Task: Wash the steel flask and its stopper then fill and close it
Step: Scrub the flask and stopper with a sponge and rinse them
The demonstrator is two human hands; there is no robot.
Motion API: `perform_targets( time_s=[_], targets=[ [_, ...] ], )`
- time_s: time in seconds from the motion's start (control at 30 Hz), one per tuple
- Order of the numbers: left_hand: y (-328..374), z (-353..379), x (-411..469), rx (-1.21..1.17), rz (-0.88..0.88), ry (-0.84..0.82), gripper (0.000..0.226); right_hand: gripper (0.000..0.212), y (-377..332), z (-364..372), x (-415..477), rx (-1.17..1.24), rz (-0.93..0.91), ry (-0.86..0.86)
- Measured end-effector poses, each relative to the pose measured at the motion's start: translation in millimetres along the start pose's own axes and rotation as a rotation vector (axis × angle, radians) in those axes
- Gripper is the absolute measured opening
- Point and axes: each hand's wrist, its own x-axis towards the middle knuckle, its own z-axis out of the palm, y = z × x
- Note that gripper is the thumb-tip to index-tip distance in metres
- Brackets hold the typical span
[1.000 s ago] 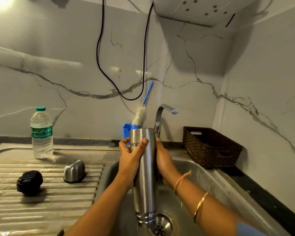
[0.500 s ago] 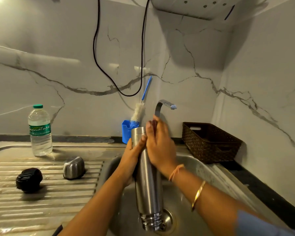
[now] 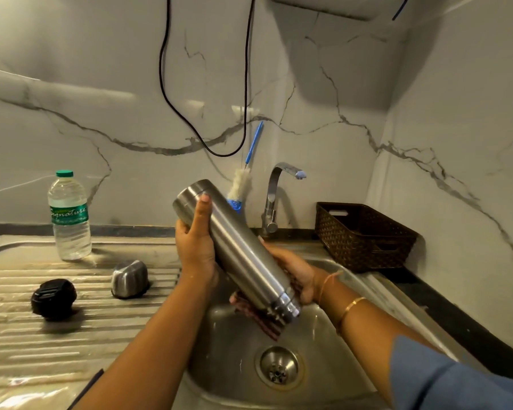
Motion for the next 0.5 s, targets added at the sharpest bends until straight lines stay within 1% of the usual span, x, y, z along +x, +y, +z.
perform_targets(
  time_s=[0.03,0.1,0.13,0.17,0.2,0.23,0.3,0.33,0.37,0.4,0.43,0.47,0.5],
  targets=[
    [0.0,-4.1,4.3,0.014,0.016,0.061,0.061,0.053,6.2,-4.5,-2.0,0.033,0.012,-0.03],
    [-2.4,-11.4,12.3,0.018,0.047,0.183,0.056,0.062,17.0,-14.0,-2.0,0.06,0.011,-0.056],
    [-4.3,-14.1,15.7,0.016,0.056,0.237,0.057,0.065,21.4,-17.1,-0.5,0.059,0.005,-0.034],
    [-6.5,-15.7,17.8,0.02,0.061,0.282,0.057,0.061,24.0,-16.2,0.9,0.041,-0.017,0.011],
    [-8.6,-16.2,18.1,0.033,0.069,0.323,0.057,0.053,27.0,-13.1,5.4,0.002,-0.058,0.096],
    [-10.2,-15.3,16.4,0.054,0.085,0.359,0.058,0.045,29.6,-6.8,8.9,-0.089,-0.117,0.222],
    [-13.3,-12.5,12.7,0.083,0.119,0.405,0.066,0.038,39.8,11.7,17.7,-0.392,-0.269,0.591],
    [-13.5,-10.8,11.6,0.082,0.132,0.418,0.07,0.042,47.8,20.8,22.0,-0.572,-0.358,0.735],
    [-12.4,-9.0,10.7,0.074,0.138,0.427,0.073,0.053,56.8,29.3,25.2,-0.714,-0.436,0.812],
    [-9.8,-6.9,10.1,0.061,0.137,0.432,0.074,0.066,65.0,37.1,27.8,-0.82,-0.507,0.845],
    [-7.2,-4.9,9.6,0.041,0.123,0.428,0.074,0.078,71.9,38.8,32.1,-0.897,-0.557,0.875],
    [-5.2,-2.3,8.6,0.015,0.097,0.414,0.075,0.086,72.9,38.1,34.9,-0.924,-0.579,0.922],
    [-3.6,0.1,7.9,-0.013,0.068,0.394,0.075,0.087,68.8,35.5,36.9,-0.865,-0.595,0.967]
  ],
)
